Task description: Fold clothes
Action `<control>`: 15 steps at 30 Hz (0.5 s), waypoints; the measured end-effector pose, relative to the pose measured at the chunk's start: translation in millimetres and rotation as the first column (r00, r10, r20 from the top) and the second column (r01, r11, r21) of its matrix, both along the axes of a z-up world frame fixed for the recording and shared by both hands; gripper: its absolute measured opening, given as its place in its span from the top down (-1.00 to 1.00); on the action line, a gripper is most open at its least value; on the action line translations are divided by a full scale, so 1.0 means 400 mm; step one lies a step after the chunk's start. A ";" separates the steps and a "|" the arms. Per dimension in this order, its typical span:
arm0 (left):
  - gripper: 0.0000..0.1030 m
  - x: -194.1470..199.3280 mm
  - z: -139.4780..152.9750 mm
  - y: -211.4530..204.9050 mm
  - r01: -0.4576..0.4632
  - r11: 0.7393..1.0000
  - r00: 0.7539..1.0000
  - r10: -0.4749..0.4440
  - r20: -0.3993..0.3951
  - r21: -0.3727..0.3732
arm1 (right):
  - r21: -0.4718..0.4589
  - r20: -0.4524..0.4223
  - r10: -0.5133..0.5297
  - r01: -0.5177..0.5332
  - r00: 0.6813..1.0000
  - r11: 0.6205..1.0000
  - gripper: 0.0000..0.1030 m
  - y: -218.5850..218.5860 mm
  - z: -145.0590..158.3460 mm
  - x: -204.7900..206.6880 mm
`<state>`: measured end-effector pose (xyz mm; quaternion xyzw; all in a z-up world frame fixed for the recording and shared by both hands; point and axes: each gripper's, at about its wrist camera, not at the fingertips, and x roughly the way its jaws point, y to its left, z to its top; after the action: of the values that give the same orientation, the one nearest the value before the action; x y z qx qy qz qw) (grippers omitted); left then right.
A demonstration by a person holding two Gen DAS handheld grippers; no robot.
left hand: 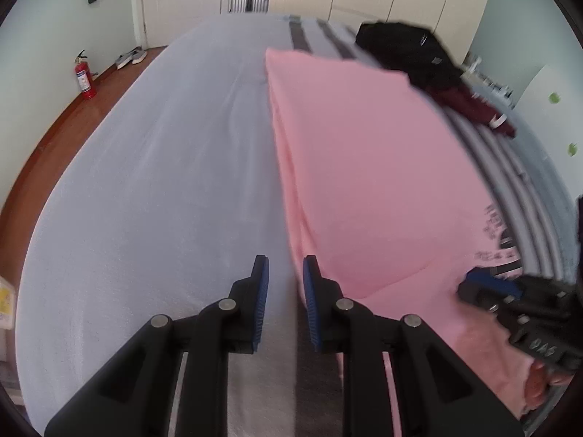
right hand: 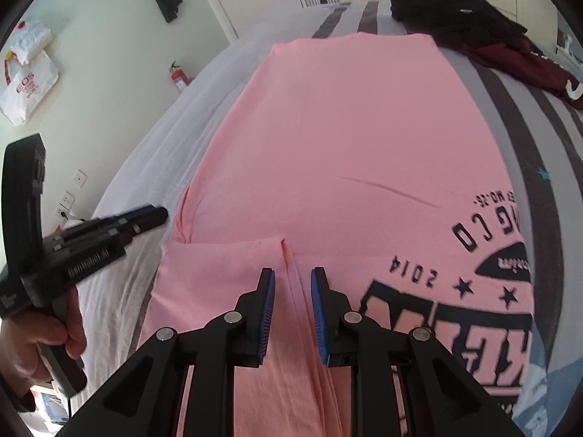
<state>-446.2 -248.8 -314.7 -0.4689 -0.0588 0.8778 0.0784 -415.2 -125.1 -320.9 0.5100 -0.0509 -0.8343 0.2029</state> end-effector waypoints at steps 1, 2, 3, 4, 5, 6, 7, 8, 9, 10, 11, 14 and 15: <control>0.67 0.004 0.008 0.002 0.007 1.000 1.000 -0.007 -0.011 0.003 | -0.006 -0.005 0.003 -0.003 1.000 1.000 0.64 0.006 0.004 0.013; 0.67 0.003 0.010 0.010 0.026 1.000 1.000 -0.026 -0.014 0.000 | -0.010 -0.008 0.007 -0.007 1.000 1.000 0.64 0.005 0.004 0.019; 0.67 0.002 0.008 0.020 0.044 0.999 0.999 -0.044 -0.014 -0.007 | -0.011 -0.008 0.011 -0.011 1.000 1.000 0.64 0.001 -0.001 0.025; 0.67 0.000 0.000 0.035 0.063 0.998 0.998 -0.063 -0.010 -0.019 | -0.010 -0.003 0.013 -0.013 1.000 1.000 0.64 -0.003 -0.008 0.027; 0.67 -0.002 -0.009 0.049 0.082 0.996 0.997 -0.082 -0.005 -0.031 | -0.007 0.004 0.010 -0.010 1.000 1.000 0.64 -0.007 -0.016 0.026; 0.67 -0.003 -0.019 0.059 0.094 0.995 0.996 -0.094 0.005 -0.045 | -0.005 0.010 0.006 -0.006 1.000 1.000 0.64 -0.009 -0.023 0.025; 0.67 -0.004 -0.032 0.063 0.096 0.994 0.995 -0.094 0.024 -0.061 | -0.004 0.012 0.003 -0.003 1.000 1.000 0.64 -0.009 -0.026 0.024; 0.67 -0.005 -0.045 0.067 0.098 0.992 0.995 -0.095 0.043 -0.078 | -0.003 0.012 0.001 -0.001 1.000 1.000 0.64 -0.010 -0.030 0.022; 0.66 -0.005 -0.057 0.067 0.098 0.991 0.994 -0.093 0.055 -0.088 | -0.004 0.013 0.000 0.000 1.000 1.000 0.64 -0.009 -0.033 0.021; 0.65 -0.004 -0.067 0.063 0.094 0.992 0.995 -0.090 0.053 -0.088 | -0.005 0.014 0.000 0.000 1.000 1.000 0.64 -0.009 -0.034 0.020; 0.62 -0.003 -0.074 0.059 0.090 0.992 0.995 -0.085 0.051 -0.087 | -0.004 0.015 0.002 -0.002 1.000 1.000 0.64 -0.009 -0.036 0.019; 0.59 -0.004 -0.078 0.054 0.072 0.994 0.997 -0.069 0.042 -0.079 | 0.006 0.008 0.012 -0.012 1.000 1.000 0.64 -0.014 -0.043 0.017; 0.54 -0.004 -0.078 0.050 0.062 0.995 0.997 -0.059 0.042 -0.072 | 0.006 0.006 0.013 -0.014 1.000 1.000 0.64 -0.013 -0.042 0.018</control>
<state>-447.9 -228.8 -345.9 -0.4906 -0.0138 0.8670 0.0863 -407.9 -130.4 -337.6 0.5133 -0.0457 -0.8316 0.2069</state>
